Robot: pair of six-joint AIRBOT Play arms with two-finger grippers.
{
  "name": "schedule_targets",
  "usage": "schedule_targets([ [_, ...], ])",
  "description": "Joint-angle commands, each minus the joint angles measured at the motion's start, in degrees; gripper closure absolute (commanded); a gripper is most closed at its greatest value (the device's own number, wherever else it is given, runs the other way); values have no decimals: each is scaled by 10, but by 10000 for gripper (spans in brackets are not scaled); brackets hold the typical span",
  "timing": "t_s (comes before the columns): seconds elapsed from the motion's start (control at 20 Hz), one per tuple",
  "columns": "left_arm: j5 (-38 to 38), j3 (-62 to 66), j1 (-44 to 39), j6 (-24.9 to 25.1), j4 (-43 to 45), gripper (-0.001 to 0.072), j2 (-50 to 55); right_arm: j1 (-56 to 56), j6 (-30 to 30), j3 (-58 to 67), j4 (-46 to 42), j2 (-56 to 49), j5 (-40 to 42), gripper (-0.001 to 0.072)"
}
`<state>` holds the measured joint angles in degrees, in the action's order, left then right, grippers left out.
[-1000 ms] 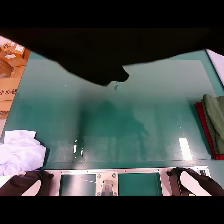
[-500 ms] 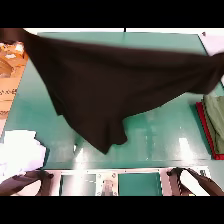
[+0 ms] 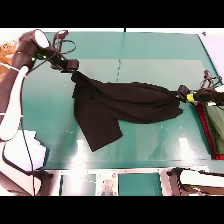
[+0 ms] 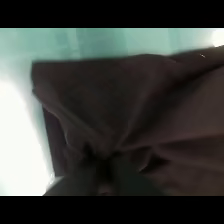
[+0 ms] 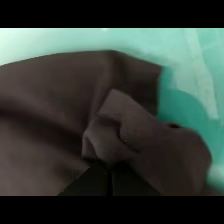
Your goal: Fold the shirts.
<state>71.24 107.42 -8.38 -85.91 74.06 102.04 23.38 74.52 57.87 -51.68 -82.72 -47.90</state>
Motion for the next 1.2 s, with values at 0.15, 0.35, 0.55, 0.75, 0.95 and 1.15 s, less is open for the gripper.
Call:
schedule_targets([
  [0.15,130,68,0,-55,136,79,20,34,-10,153,16,-99,-78,465],
  [0.35,200,72,0,-19,146,678,-9,73,-10,156,15,-63,-157,698],
  [0.55,256,59,0,-11,138,679,-32,95,3,101,15,0,-167,699],
  [0.75,201,-128,0,-5,131,679,-144,146,14,-1,11,75,-143,699],
  [0.95,55,-403,61,19,-21,678,-247,179,15,-117,12,127,-93,699],
  [1.15,-82,-530,126,62,-209,156,-243,178,16,-165,17,128,-89,539],
])
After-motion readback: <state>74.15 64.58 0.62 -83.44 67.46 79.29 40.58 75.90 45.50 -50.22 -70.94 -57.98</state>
